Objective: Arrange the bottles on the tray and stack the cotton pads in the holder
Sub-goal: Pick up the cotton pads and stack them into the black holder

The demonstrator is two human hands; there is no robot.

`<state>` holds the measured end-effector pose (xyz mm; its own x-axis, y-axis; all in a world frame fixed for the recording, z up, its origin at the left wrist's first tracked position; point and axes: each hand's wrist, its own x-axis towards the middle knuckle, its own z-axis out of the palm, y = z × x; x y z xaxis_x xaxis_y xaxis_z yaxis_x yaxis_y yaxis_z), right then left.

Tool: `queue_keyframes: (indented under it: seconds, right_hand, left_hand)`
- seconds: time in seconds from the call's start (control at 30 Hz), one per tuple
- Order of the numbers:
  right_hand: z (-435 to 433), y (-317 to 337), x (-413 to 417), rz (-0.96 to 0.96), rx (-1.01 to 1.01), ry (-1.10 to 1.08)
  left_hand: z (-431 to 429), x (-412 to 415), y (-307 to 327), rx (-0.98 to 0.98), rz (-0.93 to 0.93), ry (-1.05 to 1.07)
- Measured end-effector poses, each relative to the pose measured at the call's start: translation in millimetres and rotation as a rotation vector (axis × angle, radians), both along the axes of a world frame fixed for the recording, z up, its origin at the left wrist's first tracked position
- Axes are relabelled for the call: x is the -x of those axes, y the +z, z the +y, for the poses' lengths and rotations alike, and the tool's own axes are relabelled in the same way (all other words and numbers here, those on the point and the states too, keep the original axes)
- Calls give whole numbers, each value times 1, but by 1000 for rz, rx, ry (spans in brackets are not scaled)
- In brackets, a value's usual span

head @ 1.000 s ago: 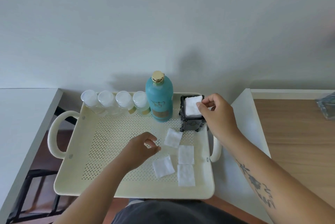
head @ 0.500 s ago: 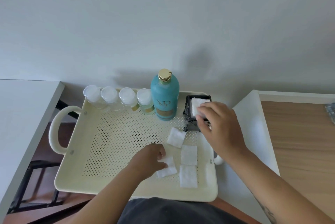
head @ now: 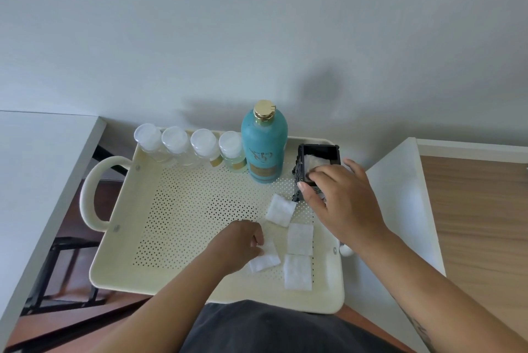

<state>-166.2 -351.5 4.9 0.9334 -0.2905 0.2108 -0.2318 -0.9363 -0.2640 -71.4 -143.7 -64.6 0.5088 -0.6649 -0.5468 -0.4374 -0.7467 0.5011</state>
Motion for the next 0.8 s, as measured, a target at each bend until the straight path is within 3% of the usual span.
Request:
queue_keyframes:
  seconds: [0.23, 0.43, 0.6, 0.8]
  right_hand:
    - [-2, 0, 0, 38, 0, 7]
    - [-3, 3, 3, -147, -108, 20]
    - [0, 16, 10, -295, -215, -13]
    - [9, 38, 13, -385, -568, -183]
  left_hand:
    - [6, -3, 2, 53, 19, 93]
    - [-2, -16, 33, 294, 111, 357]
    - [-23, -22, 65, 627, 525, 711]
    - [-48, -15, 92, 810, 744, 747]
